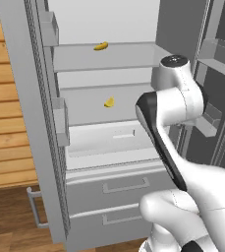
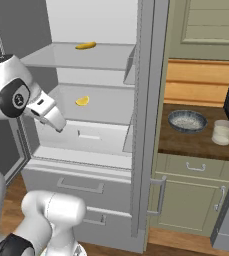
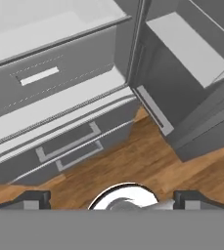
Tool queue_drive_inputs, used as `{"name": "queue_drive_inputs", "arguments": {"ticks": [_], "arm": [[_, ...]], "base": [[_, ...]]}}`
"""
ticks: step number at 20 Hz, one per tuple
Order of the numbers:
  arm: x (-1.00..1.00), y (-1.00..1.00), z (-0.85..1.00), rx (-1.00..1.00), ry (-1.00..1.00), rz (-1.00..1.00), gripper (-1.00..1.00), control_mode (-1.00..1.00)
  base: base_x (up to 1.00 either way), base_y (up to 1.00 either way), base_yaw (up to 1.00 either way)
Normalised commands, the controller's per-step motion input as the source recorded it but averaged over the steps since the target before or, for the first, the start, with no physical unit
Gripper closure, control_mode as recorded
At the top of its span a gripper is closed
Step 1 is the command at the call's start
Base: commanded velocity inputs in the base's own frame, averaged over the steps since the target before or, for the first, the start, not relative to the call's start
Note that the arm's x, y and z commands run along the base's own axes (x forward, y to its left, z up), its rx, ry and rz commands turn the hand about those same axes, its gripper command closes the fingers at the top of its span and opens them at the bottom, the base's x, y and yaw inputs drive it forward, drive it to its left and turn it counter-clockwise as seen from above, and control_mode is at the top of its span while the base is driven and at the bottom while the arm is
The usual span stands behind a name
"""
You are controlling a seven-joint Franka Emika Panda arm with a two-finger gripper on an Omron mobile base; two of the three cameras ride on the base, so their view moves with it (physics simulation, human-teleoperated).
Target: Grab a lemon wedge from the fridge and one ice cube from the ice bowl, and put them in the glass of lemonade.
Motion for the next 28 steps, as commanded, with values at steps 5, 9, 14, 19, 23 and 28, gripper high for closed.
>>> {"name": "queue_drive_inputs", "arguments": {"ticks": [5, 9, 14, 19, 23, 28], "arm": [[-0.59, -0.44, 0.44, 0.00, -0.06, 0.25, -1.00, -1.00], [-0.64, -0.04, 0.31, -0.05, -0.10, 0.18, -1.00, -1.00], [-0.16, 0.21, 0.00, -0.01, -0.07, 0.02, -1.00, -1.00], [-0.52, 0.00, 0.23, 0.08, -0.16, 0.01, -1.00, -1.00], [-0.28, -0.01, 0.40, 0.10, -0.06, 0.06, -1.00, -1.00], [0.00, -0.03, 0.16, 0.00, 0.04, 0.01, -1.00, -1.00]], "base": [[0.00, 0.00, 0.00], [0.00, 0.00, 0.00], [0.00, 0.00, 0.00], [0.00, 0.00, 0.00], [0.00, 0.00, 0.00], [0.00, 0.00, 0.00]]}}
